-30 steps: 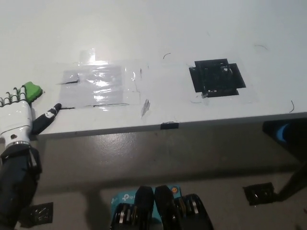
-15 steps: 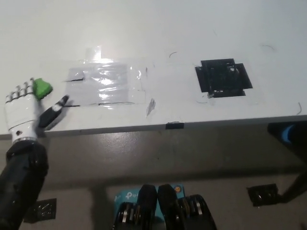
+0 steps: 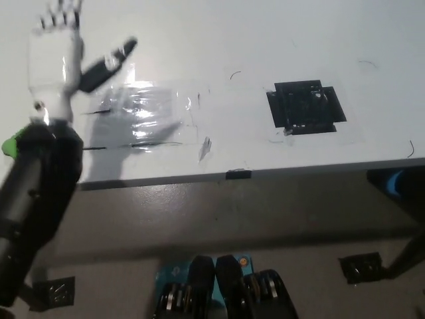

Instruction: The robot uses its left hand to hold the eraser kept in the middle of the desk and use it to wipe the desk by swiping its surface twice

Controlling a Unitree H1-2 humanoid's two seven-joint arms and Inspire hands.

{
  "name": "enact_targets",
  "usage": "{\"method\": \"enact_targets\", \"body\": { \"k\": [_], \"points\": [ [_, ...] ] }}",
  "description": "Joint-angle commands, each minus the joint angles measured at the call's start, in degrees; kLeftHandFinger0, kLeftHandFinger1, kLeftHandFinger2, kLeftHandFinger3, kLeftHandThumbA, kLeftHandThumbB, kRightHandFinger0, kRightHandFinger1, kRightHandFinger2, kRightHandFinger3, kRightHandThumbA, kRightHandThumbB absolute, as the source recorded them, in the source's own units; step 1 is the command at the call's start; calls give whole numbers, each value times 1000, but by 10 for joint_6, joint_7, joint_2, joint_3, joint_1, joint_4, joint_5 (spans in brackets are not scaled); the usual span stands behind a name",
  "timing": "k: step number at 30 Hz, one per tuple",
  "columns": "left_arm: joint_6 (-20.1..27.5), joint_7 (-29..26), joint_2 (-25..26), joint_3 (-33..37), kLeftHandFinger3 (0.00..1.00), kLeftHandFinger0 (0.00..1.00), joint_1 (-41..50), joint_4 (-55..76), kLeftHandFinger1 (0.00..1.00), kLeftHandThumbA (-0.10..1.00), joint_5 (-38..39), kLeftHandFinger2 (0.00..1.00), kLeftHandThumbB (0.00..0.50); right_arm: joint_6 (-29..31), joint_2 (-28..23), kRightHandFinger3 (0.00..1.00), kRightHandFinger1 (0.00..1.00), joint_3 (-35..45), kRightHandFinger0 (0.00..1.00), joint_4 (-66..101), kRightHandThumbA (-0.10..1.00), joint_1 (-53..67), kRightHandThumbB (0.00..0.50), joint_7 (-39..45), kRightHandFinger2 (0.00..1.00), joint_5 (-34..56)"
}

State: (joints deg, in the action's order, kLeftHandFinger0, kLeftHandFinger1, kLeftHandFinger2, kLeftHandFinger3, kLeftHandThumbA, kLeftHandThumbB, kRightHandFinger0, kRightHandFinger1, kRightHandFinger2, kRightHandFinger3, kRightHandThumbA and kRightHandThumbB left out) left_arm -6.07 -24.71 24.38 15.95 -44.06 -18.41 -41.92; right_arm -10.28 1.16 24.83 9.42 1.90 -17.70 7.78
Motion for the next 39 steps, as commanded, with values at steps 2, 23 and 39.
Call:
{"method": "enact_targets", "body": {
  "k": [2,23,39],
  "points": [
    [-11,88,47,-23,1000,1000,26,181,1000,1000,-9,1000,352,2,-20,1000,1000,-4,1000,14,1000,-10,0,8,1000,-2],
    [42,209,2,-39,1000,1000,431,476,1000,1000,209,1000,266,-5,-38,1000,1000,1,1000,-27,1000,-41,0,-5,1000,-2],
    [115,221,-136,-122,1000,1000,492,168,1000,1000,392,1000,214,-11,-33,1000,1000,-2,1000,-36,1000,-43,0,-5,1000,4]
  ]
}}
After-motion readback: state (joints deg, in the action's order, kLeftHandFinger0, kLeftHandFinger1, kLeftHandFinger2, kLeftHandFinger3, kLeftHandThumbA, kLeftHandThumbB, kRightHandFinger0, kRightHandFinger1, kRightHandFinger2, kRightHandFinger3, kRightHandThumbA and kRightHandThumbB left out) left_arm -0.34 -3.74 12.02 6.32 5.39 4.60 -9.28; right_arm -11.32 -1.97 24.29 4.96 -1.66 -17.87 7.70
